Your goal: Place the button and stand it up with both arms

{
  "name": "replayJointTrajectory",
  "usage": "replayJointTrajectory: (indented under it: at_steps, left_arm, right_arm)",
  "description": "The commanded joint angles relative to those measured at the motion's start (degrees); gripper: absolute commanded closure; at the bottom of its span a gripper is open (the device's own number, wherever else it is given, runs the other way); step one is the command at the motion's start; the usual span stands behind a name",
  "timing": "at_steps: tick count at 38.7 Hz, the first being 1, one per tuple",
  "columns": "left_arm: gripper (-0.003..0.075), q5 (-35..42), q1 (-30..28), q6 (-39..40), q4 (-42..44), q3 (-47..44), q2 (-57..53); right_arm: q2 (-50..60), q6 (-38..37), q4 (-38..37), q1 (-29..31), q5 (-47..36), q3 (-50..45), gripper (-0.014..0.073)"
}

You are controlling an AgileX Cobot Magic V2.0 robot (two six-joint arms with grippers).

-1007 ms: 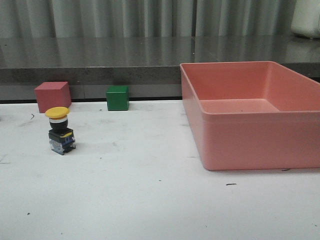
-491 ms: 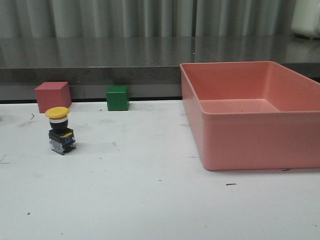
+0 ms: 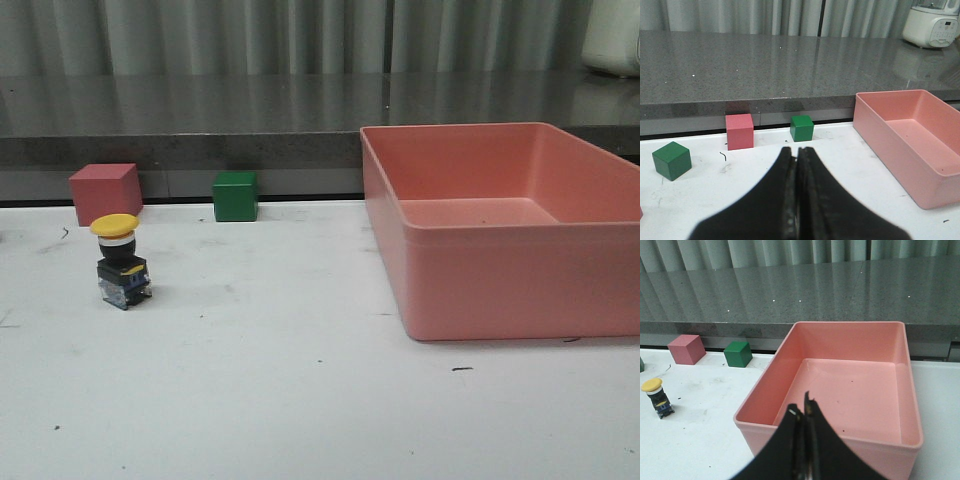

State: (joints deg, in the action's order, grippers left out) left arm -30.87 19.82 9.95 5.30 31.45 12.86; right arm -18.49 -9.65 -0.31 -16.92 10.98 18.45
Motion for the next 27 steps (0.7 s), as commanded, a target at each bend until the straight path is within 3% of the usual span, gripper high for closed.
replayJointTrajectory:
  at_steps: [1,20,27]
  left_arm:
    - [0.074,4.07,-0.22,-0.09,0.24,1.56,0.6]
    - [0.074,7.12,-0.46,-0.32,-0.31,-0.91,0.24]
    - [0.074,10.94,-3.73,-10.72,-9.07,-4.86,-3.09]
  right_arm:
    - [-0.24,0.43,-0.85,0.36,-5.0,1.62,0.0663]
    - [-0.24,0.43,-0.85,0.36,-5.0,1.62,0.0663]
    - [-0.24,0.43,-0.85,0.36,-5.0,1.62,0.0663]
